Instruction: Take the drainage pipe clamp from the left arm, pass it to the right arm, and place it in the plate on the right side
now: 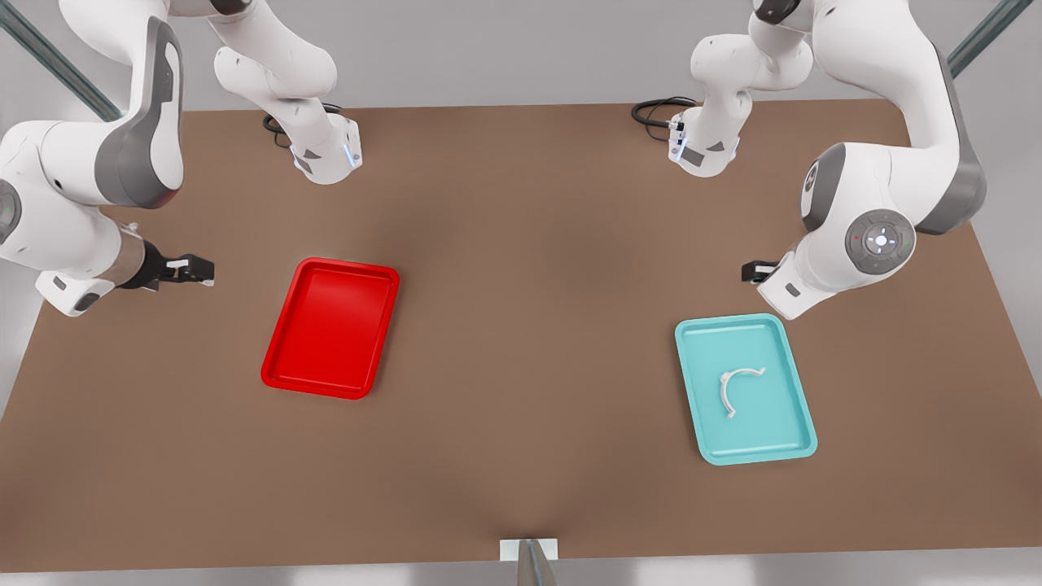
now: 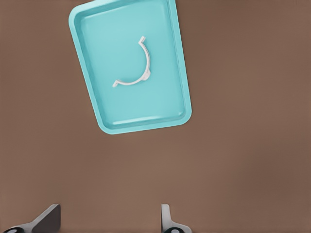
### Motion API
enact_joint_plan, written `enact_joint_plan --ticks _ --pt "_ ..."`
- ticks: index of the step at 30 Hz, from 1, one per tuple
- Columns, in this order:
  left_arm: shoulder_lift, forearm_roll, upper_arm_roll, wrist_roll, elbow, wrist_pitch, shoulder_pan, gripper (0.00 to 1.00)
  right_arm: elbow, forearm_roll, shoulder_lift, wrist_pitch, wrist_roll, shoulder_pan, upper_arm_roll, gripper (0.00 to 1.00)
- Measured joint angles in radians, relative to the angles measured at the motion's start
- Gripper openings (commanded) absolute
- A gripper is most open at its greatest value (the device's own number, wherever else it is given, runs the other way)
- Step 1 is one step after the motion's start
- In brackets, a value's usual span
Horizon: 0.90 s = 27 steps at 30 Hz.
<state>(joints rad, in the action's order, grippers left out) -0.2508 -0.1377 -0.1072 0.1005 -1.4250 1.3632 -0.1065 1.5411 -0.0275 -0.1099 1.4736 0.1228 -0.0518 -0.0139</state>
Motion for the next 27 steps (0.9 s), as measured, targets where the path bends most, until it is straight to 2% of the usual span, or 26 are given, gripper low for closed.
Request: enact_joint_plan --ticks 4,5,8,10,16,21,27 --pt "-0.041 0.0 0.0 0.005 0.0 0.018 -0.002 1.0 0.005 0.004 -0.001 0.002 0.004 -0.004 0.0 1.0" --pt "-0.099 -0.002 0.0 0.01 0.004 0.04 -0.005 1.0 0.007 0.005 -0.002 0.003 0.005 -0.005 0.0 1.0" --pt "-0.376 -0.004 0.021 0.024 0.201 0.109 -0.004 1.0 0.01 0.006 -0.006 0.007 0.007 -0.006 0.0 1.0" --pt "-0.446 -0.005 0.052 0.035 0.171 0.202 -0.001 1.0 0.013 0.006 -0.006 0.008 0.009 -0.004 0.0 1.0" --pt "-0.43 0.05 0.099 0.117 -0.065 0.53 -0.004 1.0 0.023 0.005 -0.006 0.01 0.012 -0.005 0.0 1.0" --pt "-0.466 0.069 0.101 0.173 -0.099 0.723 -0.006 1.0 0.045 0.002 -0.005 0.014 0.014 0.0 0.0 1.0" --pt "-0.506 0.067 0.101 0.22 -0.097 0.837 0.006 1.0 0.052 0.001 -0.011 0.019 0.016 0.002 0.0 1.0"
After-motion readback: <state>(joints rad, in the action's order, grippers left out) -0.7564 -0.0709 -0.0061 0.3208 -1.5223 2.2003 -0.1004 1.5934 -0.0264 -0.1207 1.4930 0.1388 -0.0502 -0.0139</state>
